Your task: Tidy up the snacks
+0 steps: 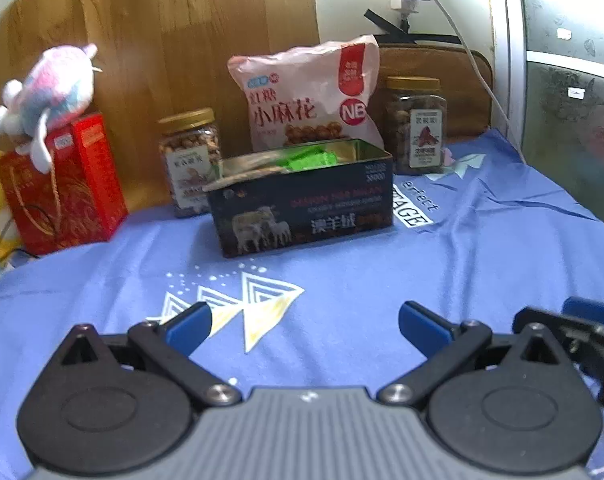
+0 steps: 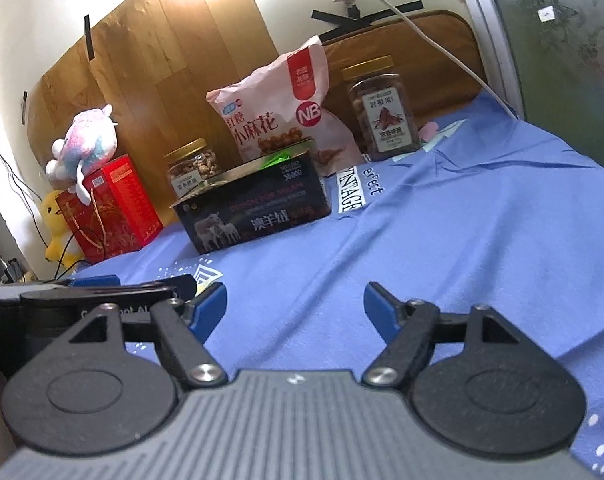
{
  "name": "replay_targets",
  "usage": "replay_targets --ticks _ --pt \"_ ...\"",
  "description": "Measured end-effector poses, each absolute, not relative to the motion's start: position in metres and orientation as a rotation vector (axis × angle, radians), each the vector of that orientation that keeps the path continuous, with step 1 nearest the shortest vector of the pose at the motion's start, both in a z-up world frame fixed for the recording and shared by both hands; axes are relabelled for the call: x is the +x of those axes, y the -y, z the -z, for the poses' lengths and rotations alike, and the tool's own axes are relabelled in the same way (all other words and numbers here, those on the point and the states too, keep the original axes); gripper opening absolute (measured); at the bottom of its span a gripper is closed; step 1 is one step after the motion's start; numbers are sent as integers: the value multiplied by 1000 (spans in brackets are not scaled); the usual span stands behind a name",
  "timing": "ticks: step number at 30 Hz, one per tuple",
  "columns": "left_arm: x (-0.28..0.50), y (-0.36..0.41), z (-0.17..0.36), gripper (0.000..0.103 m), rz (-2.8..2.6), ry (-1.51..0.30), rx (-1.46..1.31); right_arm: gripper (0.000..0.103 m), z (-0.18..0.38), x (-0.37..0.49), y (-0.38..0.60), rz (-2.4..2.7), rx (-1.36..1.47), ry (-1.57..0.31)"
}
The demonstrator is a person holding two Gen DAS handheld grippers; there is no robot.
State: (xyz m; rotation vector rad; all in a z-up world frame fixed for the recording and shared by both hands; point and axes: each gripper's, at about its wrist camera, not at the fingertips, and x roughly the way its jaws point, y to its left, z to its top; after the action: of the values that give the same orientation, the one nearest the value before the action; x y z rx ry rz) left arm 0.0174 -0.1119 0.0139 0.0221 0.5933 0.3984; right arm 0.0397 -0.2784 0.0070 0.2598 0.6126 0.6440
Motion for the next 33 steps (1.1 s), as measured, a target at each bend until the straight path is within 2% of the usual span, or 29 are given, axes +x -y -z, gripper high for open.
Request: replay_targets --ticks 7,13,33 --pt "7 109 -18 103 -434 -585 20 92 -6 37 275 -658 267 -609" --pt "5 109 -24 103 -440 -581 30 96 -10 36 273 -676 254 -602" --pt "-10 74 -4 103 -472 -574 39 96 -18 29 232 -726 138 -603"
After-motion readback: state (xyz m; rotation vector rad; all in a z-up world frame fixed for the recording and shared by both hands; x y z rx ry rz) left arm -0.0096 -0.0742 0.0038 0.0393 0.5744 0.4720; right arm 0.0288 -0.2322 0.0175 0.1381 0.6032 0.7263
